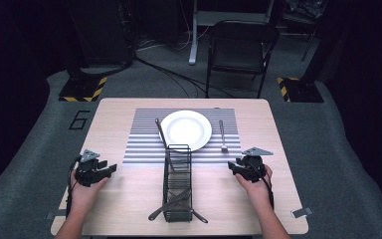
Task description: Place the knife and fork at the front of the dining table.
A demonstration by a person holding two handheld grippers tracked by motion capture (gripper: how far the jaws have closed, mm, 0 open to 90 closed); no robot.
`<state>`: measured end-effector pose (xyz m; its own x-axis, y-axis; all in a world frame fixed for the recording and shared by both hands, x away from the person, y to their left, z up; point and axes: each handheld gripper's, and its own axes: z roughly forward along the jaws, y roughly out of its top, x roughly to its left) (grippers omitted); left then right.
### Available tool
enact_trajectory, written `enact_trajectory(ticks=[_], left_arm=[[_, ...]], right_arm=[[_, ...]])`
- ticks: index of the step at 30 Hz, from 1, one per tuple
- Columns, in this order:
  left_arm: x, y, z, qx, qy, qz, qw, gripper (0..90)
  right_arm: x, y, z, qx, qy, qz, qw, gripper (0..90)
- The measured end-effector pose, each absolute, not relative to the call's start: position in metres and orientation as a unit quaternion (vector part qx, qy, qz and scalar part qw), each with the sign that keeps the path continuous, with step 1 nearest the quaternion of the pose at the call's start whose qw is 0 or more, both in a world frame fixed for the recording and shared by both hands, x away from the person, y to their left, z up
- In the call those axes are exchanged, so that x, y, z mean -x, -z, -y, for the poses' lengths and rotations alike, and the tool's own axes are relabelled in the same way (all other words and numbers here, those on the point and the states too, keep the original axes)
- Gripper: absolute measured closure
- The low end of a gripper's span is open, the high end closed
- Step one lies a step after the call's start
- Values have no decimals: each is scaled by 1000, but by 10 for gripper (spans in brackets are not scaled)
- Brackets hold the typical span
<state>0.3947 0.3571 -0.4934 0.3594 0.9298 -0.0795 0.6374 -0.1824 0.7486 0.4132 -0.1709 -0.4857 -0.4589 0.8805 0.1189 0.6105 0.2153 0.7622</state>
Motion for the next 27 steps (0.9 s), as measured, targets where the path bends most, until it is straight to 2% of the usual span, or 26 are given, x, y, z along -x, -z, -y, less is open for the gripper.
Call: enact_trajectory(ticks=[4, 13, 27], left_arm=[[-393, 486, -353, -742, -192, -527, 368, 529], [-394, 473, -334, -751, -170, -512, 380, 553], [-395, 435, -299, -771, -175, -462, 402, 559]], right_arm=[[-413, 486, 171, -490, -396, -759, 160, 579], [-410, 487, 167, -491, -388, -761, 174, 539], [-411, 489, 176, -500, -394, -749, 181, 528]])
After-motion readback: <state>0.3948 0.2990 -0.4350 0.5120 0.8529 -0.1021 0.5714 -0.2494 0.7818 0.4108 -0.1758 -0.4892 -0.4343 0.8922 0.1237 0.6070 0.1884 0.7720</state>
